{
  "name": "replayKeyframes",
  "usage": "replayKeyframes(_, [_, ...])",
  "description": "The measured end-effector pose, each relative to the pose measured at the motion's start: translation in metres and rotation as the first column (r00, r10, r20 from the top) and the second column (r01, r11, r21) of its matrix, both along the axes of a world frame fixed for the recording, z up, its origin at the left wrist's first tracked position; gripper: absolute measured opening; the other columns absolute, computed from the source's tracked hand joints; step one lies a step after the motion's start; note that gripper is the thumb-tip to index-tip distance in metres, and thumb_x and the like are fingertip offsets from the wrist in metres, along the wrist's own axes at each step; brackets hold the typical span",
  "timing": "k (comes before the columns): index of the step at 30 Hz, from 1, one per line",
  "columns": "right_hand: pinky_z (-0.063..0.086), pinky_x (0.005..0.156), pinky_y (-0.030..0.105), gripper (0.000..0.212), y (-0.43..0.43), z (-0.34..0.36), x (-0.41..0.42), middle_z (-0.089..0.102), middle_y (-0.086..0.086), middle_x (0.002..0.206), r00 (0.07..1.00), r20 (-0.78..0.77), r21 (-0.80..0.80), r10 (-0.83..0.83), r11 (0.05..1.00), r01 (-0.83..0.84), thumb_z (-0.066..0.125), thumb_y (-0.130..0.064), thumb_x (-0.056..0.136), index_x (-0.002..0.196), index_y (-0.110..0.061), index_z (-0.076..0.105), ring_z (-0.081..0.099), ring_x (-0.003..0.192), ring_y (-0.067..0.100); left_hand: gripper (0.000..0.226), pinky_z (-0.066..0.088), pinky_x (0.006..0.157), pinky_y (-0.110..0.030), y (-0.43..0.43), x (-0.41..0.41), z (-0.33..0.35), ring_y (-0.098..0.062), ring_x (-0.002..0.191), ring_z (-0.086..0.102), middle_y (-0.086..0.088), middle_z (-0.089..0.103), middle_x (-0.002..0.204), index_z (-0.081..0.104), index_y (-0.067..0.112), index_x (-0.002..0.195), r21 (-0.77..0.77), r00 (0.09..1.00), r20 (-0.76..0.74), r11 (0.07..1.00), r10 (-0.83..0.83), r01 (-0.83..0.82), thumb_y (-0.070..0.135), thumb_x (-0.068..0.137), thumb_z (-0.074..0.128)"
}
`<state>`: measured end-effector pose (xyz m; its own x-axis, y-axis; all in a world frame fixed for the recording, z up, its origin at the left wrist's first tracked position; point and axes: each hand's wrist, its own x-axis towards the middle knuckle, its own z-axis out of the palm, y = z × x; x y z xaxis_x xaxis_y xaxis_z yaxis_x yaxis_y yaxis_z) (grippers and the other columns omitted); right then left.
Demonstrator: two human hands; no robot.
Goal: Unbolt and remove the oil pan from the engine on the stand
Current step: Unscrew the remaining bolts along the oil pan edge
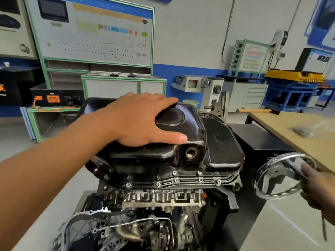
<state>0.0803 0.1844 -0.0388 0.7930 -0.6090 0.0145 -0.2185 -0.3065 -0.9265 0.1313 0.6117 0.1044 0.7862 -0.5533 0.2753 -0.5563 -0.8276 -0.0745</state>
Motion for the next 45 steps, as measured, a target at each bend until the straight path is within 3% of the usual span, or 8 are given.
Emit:
replayKeyframes(4, [0.034,0.058,0.036,0.056,0.031,-0.085,-0.006,0.052,0.008,0.056,0.977,-0.182,-0.325,0.113,0.931,-0.168,0.045,-0.038,0.105,0.055,-0.013,0.048,0.055,0.060,0.030,0.111,0.030,0.107,-0.041,0.000,0.003,0.005,-0.012,0.136,0.038,0.021,0.034,0.154,0.016,0.047,0.151,-0.024,0.999,-0.028,1.000,0.016,-0.016,0.102,0.055,0.022])
replayKeyframes(8, [0.038,0.072,0.041,0.049,-0.011,-0.105,-0.014,0.065,0.032,0.088,0.970,-0.210,-0.213,-0.123,0.974,0.078,0.047,-0.031,0.104,0.060,-0.010,0.050,0.062,0.095,0.046,0.110,0.031,0.106,-0.039,-0.001,0.006,0.012,-0.012,0.138,0.037,0.022,0.032,0.155,0.019,0.047,0.151,-0.043,0.998,-0.058,0.998,0.036,-0.039,0.099,0.054,0.024])
replayKeyframes(18, [0.022,0.031,0.017,0.031,-0.055,0.019,-0.007,0.035,-0.003,0.042,0.992,-0.025,0.220,-0.120,0.968,0.123,0.049,-0.024,0.101,0.072,-0.014,0.054,0.029,0.030,0.010,0.118,0.032,0.111,-0.045,-0.003,0.022,0.022,-0.018,0.139,0.040,0.015,0.038,0.155,0.025,0.053,0.148,-0.113,0.989,-0.135,0.990,0.067,-0.082,0.108,0.044,0.021])
replayKeyframes(22, [0.029,0.041,0.023,0.037,0.014,-0.014,-0.003,0.044,-0.001,0.047,0.971,-0.170,-0.026,0.170,0.984,-0.177,0.055,-0.034,0.100,0.071,-0.013,0.056,0.039,0.041,0.015,0.119,0.031,0.114,-0.047,-0.003,0.026,0.026,-0.019,0.139,0.040,0.014,0.039,0.155,0.030,0.052,0.147,-0.155,0.981,-0.184,0.983,0.065,-0.094,0.109,0.042,0.025])
replayKeyframes(26, [0.039,0.068,0.030,0.034,0.011,-0.094,-0.015,0.067,0.020,0.088,0.921,-0.379,-0.413,0.088,0.875,-0.254,0.049,-0.028,0.104,0.085,-0.003,0.064,0.065,0.086,0.035,0.123,0.030,0.115,-0.046,-0.004,0.032,0.031,-0.020,0.139,0.040,0.012,0.039,0.155,0.034,0.050,0.147,-0.173,0.977,-0.200,0.979,0.068,-0.104,0.109,0.038,0.027])
replayKeyframes(32, [0.038,0.047,0.027,0.052,-0.073,-0.064,-0.011,0.054,0.015,0.064,0.924,-0.339,-0.324,-0.175,0.944,0.060,0.052,-0.046,0.100,0.073,-0.002,0.057,0.050,0.053,0.025,0.120,0.030,0.116,-0.043,-0.004,0.041,0.038,-0.020,0.138,0.041,0.010,0.040,0.155,0.038,0.049,0.145,-0.221,0.971,-0.232,0.969,0.061,-0.114,0.107,0.040,0.034])
replayKeyframes(36, [0.031,0.045,0.027,0.041,-0.071,-0.010,-0.001,0.045,0.012,0.059,0.959,-0.118,0.007,-0.256,0.966,0.259,0.052,-0.034,0.099,0.073,-0.004,0.053,0.040,0.048,0.021,0.109,0.030,0.115,-0.042,-0.005,0.041,0.040,-0.023,0.138,0.041,0.005,0.042,0.155,0.042,0.048,0.144,-0.233,0.968,-0.238,0.964,0.074,-0.131,0.100,0.048,0.039])
replayKeyframes(45, [0.042,0.068,0.038,0.033,0.038,-0.009,-0.007,0.058,0.015,0.082,1.000,-0.010,-0.152,0.009,0.988,-0.010,0.041,-0.022,0.101,0.088,0.001,0.062,0.056,0.079,0.032,0.094,0.023,0.117,-0.043,-0.014,0.043,0.037,-0.027,0.144,0.035,0.003,0.038,0.157,0.042,0.044,0.146,-0.278,0.957,-0.226,0.930,0.182,-0.242,0.093,0.066,0.042])
